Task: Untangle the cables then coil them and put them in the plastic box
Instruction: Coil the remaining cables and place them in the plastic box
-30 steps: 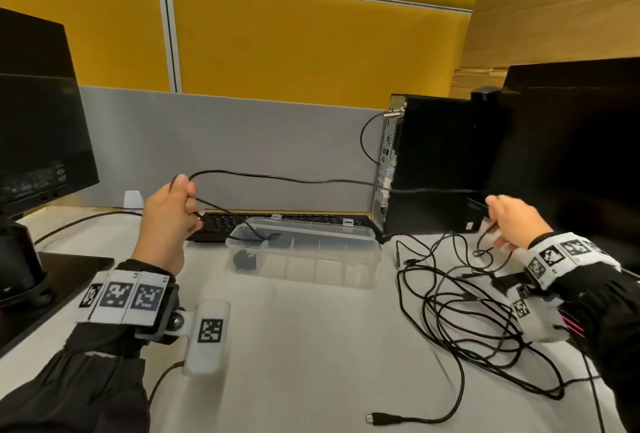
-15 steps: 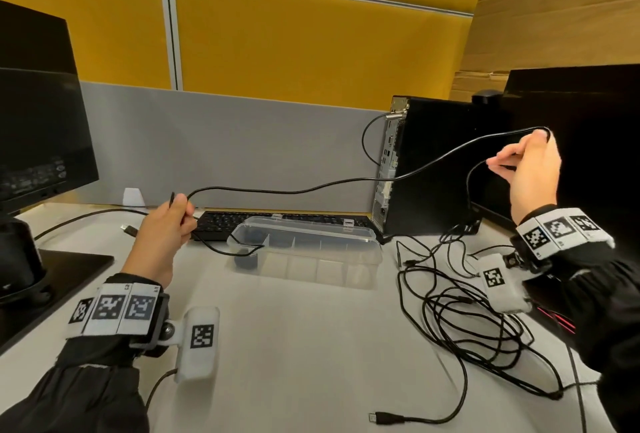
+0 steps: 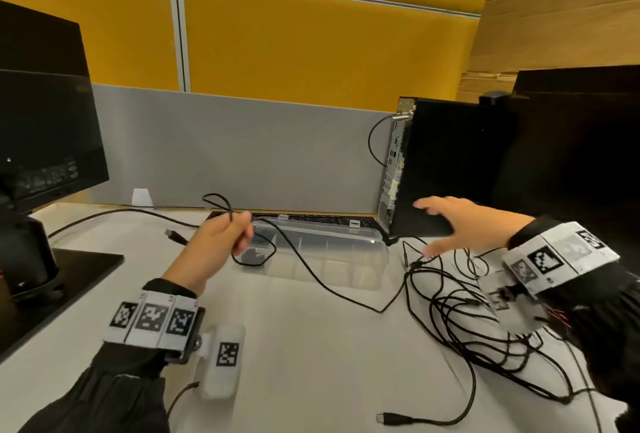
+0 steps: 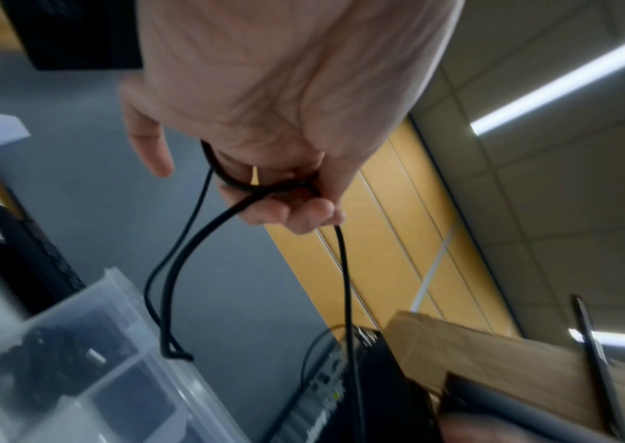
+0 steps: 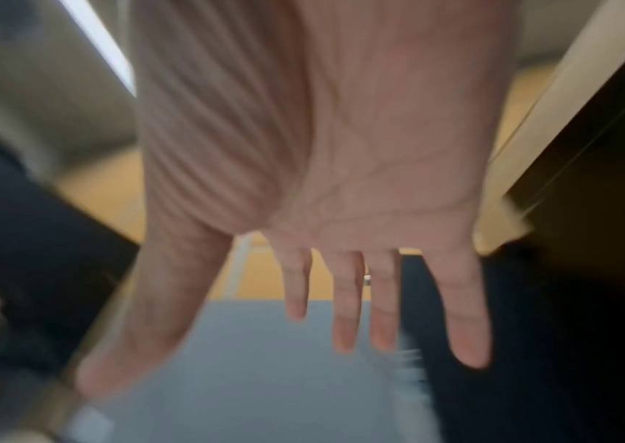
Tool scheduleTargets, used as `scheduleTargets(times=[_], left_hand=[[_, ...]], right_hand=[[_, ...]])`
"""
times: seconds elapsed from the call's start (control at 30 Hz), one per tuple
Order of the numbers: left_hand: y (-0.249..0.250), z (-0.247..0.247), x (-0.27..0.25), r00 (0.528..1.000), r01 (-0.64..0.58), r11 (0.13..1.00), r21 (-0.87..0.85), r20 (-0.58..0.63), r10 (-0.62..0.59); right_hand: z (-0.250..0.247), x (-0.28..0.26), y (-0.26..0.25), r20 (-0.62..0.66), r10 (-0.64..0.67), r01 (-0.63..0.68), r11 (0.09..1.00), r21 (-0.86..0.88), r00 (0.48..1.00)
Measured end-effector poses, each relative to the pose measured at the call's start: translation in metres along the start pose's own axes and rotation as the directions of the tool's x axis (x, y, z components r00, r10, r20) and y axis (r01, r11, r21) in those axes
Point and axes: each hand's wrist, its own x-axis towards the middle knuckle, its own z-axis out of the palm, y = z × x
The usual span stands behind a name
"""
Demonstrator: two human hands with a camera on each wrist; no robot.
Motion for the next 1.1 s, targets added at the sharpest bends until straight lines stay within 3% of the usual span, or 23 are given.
scheduleTargets(times=[0.1, 0.23, 0.3, 0.43, 0.5, 0.57, 0.63, 0.7, 0.77, 0.83, 0.9, 0.97, 1.1], left_hand=[[0.007, 0.015, -0.007, 0.991, -0.057, 0.998, 0.014, 0.119, 0.055], [0.019, 0.025, -0.017, 0.959, -0.151, 0.989, 0.001, 0.243, 0.146], [0.020, 0.022, -0.019, 0.948, -0.159, 0.987, 0.014, 0.280, 0.148], [0.009, 0.006, -0.013, 0.965, -0.074, 0.982, 0.175, 0.259, 0.026], [0.004, 0.004, -0.012, 0.979, -0.081, 0.900, 0.427, 0.203, -0.008], [0.006, 0.010, -0.014, 0.991, -0.111, 0.817, 0.566, 0.124, 0.049], [0.011, 0.015, -0.016, 0.981, -0.189, 0.845, 0.501, 0.133, 0.141], [0.015, 0.016, -0.019, 0.954, -0.293, 0.882, 0.369, 0.176, 0.244], [0.019, 0.015, -0.019, 0.918, -0.373, 0.904, 0.209, 0.225, 0.327], [0.022, 0.011, -0.018, 0.921, -0.351, 0.934, 0.062, 0.203, 0.332], [0.024, 0.005, -0.017, 0.946, -0.280, 0.959, -0.044, 0.155, 0.284], [0.026, -0.001, -0.016, 0.958, -0.240, 0.966, -0.098, 0.137, 0.252], [0.032, -0.003, -0.020, 0.968, -0.110, 0.940, -0.323, 0.182, 0.175]], right_hand=[[0.003, -0.008, -0.076, -0.052, -0.291, 0.291, 0.896, 0.336, 0.955], [0.040, 0.001, -0.144, -0.031, -0.462, 0.444, 0.828, 0.342, 0.886], [0.052, 0.007, -0.148, -0.058, -0.450, 0.435, 0.810, 0.393, 0.891], [0.045, 0.011, -0.109, -0.045, -0.360, 0.321, 0.761, 0.563, 0.932], [0.040, 0.010, -0.089, -0.035, -0.298, 0.264, 0.777, 0.572, 0.954], [0.041, 0.013, -0.084, -0.117, -0.219, 0.248, 0.820, 0.517, 0.969], [0.046, 0.020, -0.091, -0.236, -0.211, 0.299, 0.845, 0.444, 0.948], [0.050, 0.026, -0.108, -0.340, -0.318, 0.425, 0.849, 0.312, 0.885], [0.055, 0.029, -0.126, -0.368, -0.459, 0.555, 0.803, 0.218, 0.809], [0.053, 0.028, -0.133, -0.367, -0.508, 0.617, 0.725, 0.306, 0.779], [0.048, 0.022, -0.133, -0.376, -0.456, 0.591, 0.602, 0.537, 0.807], [0.044, 0.023, -0.123, -0.449, -0.329, 0.556, 0.512, 0.655, 0.831], [0.049, 0.039, -0.104, -0.615, -0.078, 0.520, 0.623, 0.585, 0.785]])
